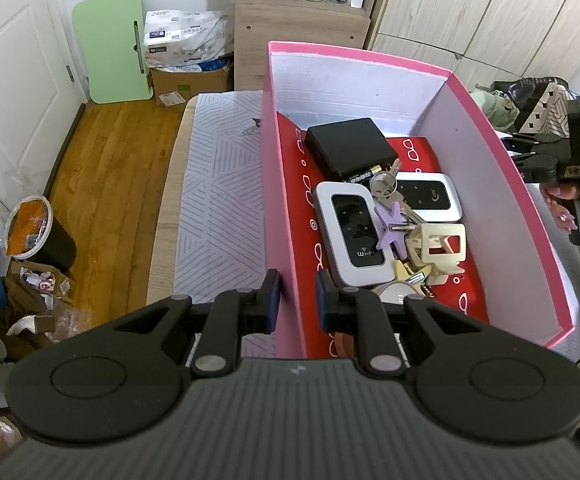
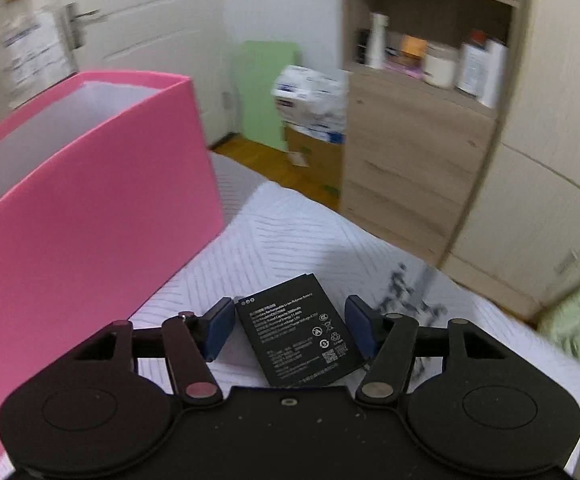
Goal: Organize rigid objects
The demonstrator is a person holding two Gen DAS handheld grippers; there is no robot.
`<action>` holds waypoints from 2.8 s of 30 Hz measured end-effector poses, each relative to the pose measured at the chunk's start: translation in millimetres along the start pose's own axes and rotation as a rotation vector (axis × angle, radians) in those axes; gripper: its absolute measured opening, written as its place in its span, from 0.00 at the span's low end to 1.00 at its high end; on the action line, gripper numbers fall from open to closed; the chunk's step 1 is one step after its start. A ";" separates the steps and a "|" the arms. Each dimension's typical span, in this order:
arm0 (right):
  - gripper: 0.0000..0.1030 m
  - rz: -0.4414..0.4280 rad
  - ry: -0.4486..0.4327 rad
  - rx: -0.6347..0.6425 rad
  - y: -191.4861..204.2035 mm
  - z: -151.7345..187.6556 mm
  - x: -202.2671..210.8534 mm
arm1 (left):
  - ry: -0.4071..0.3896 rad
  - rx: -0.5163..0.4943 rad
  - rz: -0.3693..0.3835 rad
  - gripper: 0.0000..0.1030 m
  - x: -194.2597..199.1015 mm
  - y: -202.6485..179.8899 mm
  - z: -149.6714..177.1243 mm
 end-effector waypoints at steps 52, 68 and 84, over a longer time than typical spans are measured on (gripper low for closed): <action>0.53 -0.247 -0.192 0.149 143.5 -23.9 150.6 | -0.012 0.018 0.011 0.16 -0.8 0.4 0.6; 0.15 -0.243 -0.060 0.001 133.2 -50.3 106.8 | -0.016 0.016 0.040 0.16 0.1 4.7 1.9; 0.40 0.205 -0.068 -0.340 -20.1 23.4 138.1 | -0.013 0.015 0.023 0.16 -1.3 1.8 0.9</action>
Point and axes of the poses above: each gripper's, at about its wrist camera, not at the fingertips, and x roughly against the way its jaws point, y to its left, z to its underside, the point moved 1 cm from there along -x, roughly the way its jaws point, and after that the axes turned 11 degrees about z, right-handed, at the moved point
